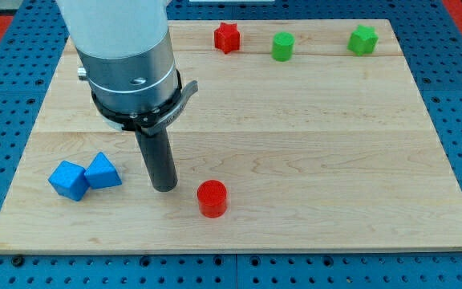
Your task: Push the red circle towards the top of the board
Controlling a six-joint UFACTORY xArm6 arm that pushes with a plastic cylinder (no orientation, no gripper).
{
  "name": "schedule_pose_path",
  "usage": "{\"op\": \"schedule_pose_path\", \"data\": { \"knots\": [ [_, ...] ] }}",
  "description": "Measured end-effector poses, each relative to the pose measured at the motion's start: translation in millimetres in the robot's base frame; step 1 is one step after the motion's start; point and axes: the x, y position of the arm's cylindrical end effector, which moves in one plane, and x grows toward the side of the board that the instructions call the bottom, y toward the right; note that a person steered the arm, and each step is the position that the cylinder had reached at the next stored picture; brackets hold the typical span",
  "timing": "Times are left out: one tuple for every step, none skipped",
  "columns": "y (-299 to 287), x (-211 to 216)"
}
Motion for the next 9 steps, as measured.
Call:
{"op": "schedule_pose_path", "data": {
  "knots": [
    [-1.3,-4.9],
    [-1.3,-4.9],
    [-1.1,21.7],
    [5.8,43.6],
    [25.7,66.7],
    [41.9,83.4],
    [59.3,58.2],
    [61.6,2.6],
    [79.5,-33.2]
  ]
}}
